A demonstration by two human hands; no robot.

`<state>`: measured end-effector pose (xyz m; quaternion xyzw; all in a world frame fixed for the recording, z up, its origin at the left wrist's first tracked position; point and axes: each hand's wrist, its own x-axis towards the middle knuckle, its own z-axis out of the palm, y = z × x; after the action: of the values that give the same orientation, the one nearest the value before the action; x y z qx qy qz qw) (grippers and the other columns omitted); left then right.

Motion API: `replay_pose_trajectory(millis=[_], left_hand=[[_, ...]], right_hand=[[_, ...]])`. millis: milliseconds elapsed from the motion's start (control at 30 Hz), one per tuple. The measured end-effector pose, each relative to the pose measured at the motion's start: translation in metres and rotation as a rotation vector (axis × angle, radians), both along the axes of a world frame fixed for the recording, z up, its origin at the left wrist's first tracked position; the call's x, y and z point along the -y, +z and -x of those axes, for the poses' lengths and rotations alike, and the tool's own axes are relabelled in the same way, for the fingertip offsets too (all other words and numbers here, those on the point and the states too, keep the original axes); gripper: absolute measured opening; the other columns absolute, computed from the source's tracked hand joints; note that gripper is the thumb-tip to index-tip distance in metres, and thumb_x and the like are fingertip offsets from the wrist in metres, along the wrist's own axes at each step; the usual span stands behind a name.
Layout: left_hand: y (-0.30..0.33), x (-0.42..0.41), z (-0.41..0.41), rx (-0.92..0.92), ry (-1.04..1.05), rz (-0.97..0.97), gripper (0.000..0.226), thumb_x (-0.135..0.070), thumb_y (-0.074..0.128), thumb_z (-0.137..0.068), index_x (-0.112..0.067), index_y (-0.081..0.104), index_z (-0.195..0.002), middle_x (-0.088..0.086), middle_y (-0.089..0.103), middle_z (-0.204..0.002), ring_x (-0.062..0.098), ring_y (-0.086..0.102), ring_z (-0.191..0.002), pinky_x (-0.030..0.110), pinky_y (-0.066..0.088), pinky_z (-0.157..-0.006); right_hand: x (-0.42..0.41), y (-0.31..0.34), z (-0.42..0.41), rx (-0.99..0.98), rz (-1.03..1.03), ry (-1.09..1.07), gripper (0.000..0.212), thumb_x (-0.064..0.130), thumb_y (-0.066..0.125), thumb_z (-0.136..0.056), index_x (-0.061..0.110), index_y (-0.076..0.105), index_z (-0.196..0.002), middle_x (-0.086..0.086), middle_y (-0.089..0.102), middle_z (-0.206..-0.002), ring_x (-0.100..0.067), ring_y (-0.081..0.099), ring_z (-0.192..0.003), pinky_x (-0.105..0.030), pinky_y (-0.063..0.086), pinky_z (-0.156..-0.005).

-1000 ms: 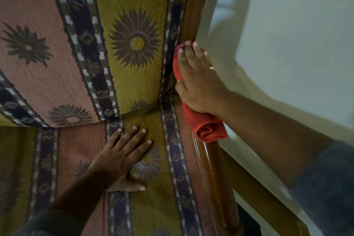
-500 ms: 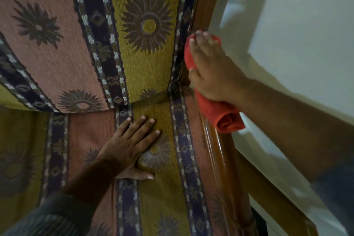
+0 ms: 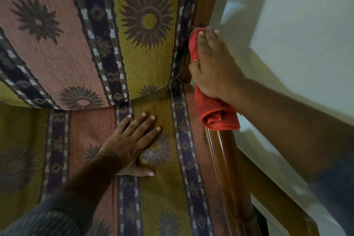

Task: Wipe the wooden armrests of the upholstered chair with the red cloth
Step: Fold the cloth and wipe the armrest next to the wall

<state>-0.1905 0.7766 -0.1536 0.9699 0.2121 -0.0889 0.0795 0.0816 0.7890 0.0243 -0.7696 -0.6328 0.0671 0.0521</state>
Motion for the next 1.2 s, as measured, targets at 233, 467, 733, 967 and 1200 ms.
replay_pose_trajectory(millis=[233,467,733,967,1200], left_hand=[[0.004,0.001,-0.001,-0.001,-0.006,-0.037,0.125,-0.101,0.032,-0.064,-0.014,0.03,-0.155,0.017,0.026,-0.162,0.04,0.023,-0.148,0.06,0.015,-0.117],[0.0,0.001,-0.002,-0.013,0.002,-0.045,0.126,-0.101,0.033,-0.064,-0.015,0.027,-0.155,0.018,0.026,-0.162,0.041,0.024,-0.148,0.061,0.015,-0.117],[0.0,0.001,-0.002,-0.019,-0.001,-0.09,0.125,-0.101,0.026,-0.066,-0.016,0.019,-0.158,0.016,0.019,-0.164,0.039,0.017,-0.151,0.06,0.012,-0.119],[0.008,0.004,0.0,-0.018,0.009,-0.104,0.124,-0.099,0.019,-0.069,-0.013,0.016,-0.158,0.015,0.017,-0.165,0.036,0.014,-0.152,0.054,0.011,-0.121],[0.008,0.009,0.003,-0.003,0.02,-0.127,0.123,-0.098,0.016,-0.071,-0.012,0.008,-0.158,0.014,0.008,-0.166,0.034,0.007,-0.153,0.049,0.002,-0.123]], right_hand=[[-0.009,0.005,-0.003,-0.001,-0.027,0.061,0.071,0.033,0.041,-0.097,0.001,0.017,-0.155,-0.019,0.017,-0.164,-0.034,0.012,-0.152,-0.045,0.015,-0.125],[0.033,0.001,0.003,0.011,0.037,0.121,0.072,0.028,0.038,-0.098,0.004,0.004,-0.156,-0.018,-0.005,-0.167,-0.033,-0.01,-0.154,-0.046,0.001,-0.125],[0.017,-0.001,0.012,0.126,0.033,0.095,0.073,0.029,0.039,-0.097,0.004,0.005,-0.157,-0.02,-0.003,-0.166,-0.036,-0.007,-0.154,-0.048,0.003,-0.126],[0.086,-0.008,0.03,0.054,0.031,0.111,0.071,0.029,0.033,-0.094,0.003,0.01,-0.156,-0.018,0.002,-0.167,-0.035,-0.003,-0.154,-0.048,0.004,-0.126],[0.048,-0.005,0.024,0.08,0.013,0.047,0.072,0.029,0.042,-0.1,0.008,0.003,-0.158,-0.014,-0.002,-0.168,-0.032,-0.004,-0.155,-0.048,0.007,-0.125]])
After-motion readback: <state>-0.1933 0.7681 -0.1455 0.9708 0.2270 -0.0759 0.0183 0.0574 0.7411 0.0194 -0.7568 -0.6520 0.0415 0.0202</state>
